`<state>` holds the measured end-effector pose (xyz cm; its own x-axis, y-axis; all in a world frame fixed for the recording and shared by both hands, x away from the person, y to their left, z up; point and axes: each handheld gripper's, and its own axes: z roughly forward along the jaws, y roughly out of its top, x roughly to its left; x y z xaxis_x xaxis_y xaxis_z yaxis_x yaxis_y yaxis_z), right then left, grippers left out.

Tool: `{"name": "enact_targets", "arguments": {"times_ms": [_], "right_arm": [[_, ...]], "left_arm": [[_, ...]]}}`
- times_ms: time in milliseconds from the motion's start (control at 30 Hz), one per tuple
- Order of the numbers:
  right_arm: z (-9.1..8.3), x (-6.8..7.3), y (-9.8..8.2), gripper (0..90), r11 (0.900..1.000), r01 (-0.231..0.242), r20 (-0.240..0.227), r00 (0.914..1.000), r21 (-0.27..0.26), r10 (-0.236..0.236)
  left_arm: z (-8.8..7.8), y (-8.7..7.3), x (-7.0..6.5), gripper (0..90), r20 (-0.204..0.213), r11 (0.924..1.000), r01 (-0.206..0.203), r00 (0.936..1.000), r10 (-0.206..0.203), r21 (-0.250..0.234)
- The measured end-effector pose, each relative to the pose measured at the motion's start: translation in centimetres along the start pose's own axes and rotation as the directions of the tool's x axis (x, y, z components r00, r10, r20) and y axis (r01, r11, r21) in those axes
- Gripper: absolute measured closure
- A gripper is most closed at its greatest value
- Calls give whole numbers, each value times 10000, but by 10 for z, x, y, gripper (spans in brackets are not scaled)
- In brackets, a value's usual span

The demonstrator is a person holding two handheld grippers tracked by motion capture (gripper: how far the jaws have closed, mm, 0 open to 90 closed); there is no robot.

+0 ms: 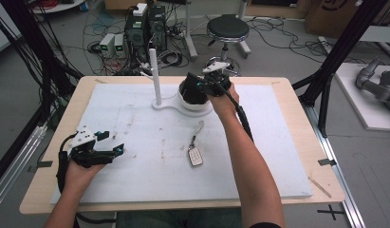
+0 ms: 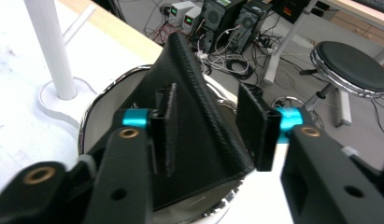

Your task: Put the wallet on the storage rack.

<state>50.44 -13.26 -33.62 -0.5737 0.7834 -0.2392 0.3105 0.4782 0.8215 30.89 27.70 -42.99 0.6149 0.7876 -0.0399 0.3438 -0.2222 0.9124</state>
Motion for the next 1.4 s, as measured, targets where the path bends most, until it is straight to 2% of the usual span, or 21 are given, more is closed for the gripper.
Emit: {"name": "enact_targets", "arguments": {"times_ms": [33,167,300,367,433,467,533,600,633,700,767,800,867,933,967,1033,1067,1167,1267,1333,1400], "right_arm": [[-5,-3,1,507,9998,-168,-24,9999,-106,168],[-17,-7,2,434,9986,-519,-130,9986,-129,518],[-40,-8,-13,389,9956,-644,-246,9977,-677,629],[-43,-9,-14,367,9966,-682,-257,9974,-455,671],[-52,-10,-21,363,9966,-660,-283,9975,-493,647],[-66,-14,-30,344,9959,-799,-311,9964,-425,786],[-69,-15,-33,333,9958,-853,-358,9958,-334,841],[-82,-20,-45,336,9951,-899,-310,9956,-400,887],[-91,-24,-55,325,9942,-1056,-288,9941,-191,1050],[-96,-26,-61,316,9930,-1160,-280,9929,-223,1153],[-113,-31,-84,299,9889,-1435,-312,9893,-382,1423],[-113,-31,-84,299,9889,-1435,-312,9893,-382,1423],[-126,-33,-111,280,9824,-1828,-396,9826,-371,1814],[-129,-32,-117,277,9800,-1951,-406,9802,-379,1936],[-135,-30,-134,267,9748,-2172,-474,9755,-510,2149],[-137,-28,-139,259,9723,-2278,-473,9731,-526,2254],[-141,-26,-154,249,9667,-2472,-532,9683,-662,2440],[-142,-22,-168,229,9605,-2672,-483,9633,-777,2641],[-140,-19,-174,218,9600,-2699,-537,9624,-748,2664],[-140,-18,-174,217,9665,-2465,-591,9683,-715,2426],[-141,-18,-174,217,9655,-2482,-566,9681,-792,2442]], "left_arm": [[0,0,0,189,17,10000,-17,10000,17,14],[1,0,-1,189,35,10000,-34,10000,34,11],[1,1,-2,189,74,9999,-94,9999,93,41],[2,1,-3,189,80,10000,-98,9999,98,18],[2,2,-3,189,98,9999,-100,9999,99,18],[2,2,-4,189,89,10000,-97,9999,97,21],[2,2,-4,189,110,9999,-128,9999,128,29],[3,3,-4,189,125,9999,-108,9999,108,19],[3,3,-4,189,137,9999,-132,9998,132,8],[3,3,-5,189,128,9999,-147,9998,148,-12],[3,4,-5,189,146,9999,-111,9998,111,-36],[4,4,-6,189,151,9999,-104,9998,105,-45],[5,3,-5,189,187,9999,-107,9998,107,0],[6,3,-5,189,169,9999,-105,9998,104,36],[6,2,-5,189,149,10000,-64,9999,63,44],[6,1,-5,189,119,10000,-15,9999,15,60],[6,1,-5,189,101,10000,-31,9999,30,68],[6,0,-4,189,87,10000,-26,10000,26,69],[7,0,-1,189,3,10000,29,10000,-29,60],[8,0,-1,189,-24,10000,54,10000,-54,45],[9,0,-1,189,-30,10000,43,10000,-43,20]]}}
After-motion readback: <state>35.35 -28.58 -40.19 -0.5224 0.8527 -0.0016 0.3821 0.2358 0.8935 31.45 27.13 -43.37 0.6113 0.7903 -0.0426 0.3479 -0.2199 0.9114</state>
